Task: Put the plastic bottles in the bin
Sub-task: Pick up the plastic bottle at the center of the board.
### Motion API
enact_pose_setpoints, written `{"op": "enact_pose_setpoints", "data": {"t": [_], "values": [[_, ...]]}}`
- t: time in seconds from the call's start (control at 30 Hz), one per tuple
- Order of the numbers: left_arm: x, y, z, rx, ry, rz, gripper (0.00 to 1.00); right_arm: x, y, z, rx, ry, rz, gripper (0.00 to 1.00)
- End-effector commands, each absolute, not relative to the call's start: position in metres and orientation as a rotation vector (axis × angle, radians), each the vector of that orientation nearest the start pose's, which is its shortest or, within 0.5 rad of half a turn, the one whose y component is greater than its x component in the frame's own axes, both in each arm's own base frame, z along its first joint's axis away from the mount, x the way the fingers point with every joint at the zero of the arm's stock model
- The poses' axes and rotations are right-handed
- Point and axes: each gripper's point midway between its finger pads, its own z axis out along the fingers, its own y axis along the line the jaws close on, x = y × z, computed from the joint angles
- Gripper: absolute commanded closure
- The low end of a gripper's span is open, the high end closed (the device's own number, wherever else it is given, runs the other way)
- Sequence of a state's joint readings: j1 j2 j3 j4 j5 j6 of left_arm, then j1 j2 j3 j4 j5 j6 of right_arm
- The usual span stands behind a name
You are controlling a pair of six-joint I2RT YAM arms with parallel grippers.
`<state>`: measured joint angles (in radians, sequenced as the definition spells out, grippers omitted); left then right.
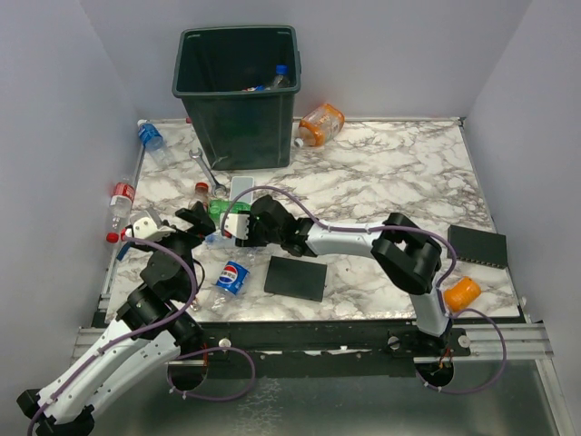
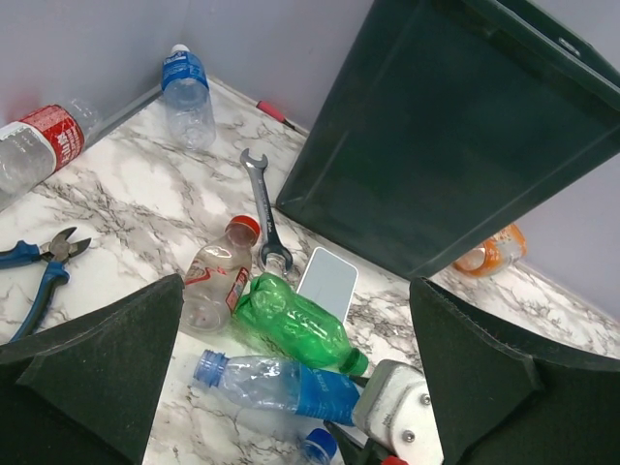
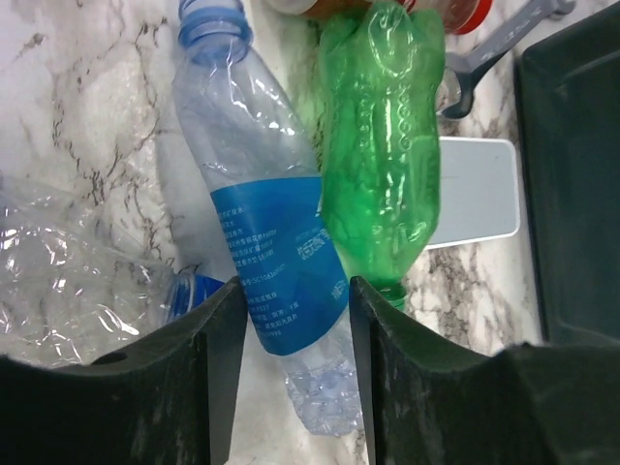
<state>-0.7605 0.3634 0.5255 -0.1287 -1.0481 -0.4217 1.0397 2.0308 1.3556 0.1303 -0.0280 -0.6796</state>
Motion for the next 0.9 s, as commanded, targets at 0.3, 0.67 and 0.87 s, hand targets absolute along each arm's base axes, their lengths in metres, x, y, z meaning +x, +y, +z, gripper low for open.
{"op": "enact_pose_setpoints", "data": {"t": [0.3, 0.67, 0.87], "values": [[0.231, -0.017, 0.276, -0.585, 1.431, -0.122, 0.01, 0.294, 0.474, 0.077, -1.635, 1.412, 0.279, 0.87], [0.243, -0.031, 0.332, -0.543, 1.358, -0.159, 0.01, 0.267, 0.417, 0.186, -1.396, 1.434, 0.313, 0.99], [0.254, -0.054, 0.376, -0.449, 1.329, -0.222, 0.01, 0.247, 0.357, 0.227, -1.111, 1.538, 0.368, 1.0]]}}
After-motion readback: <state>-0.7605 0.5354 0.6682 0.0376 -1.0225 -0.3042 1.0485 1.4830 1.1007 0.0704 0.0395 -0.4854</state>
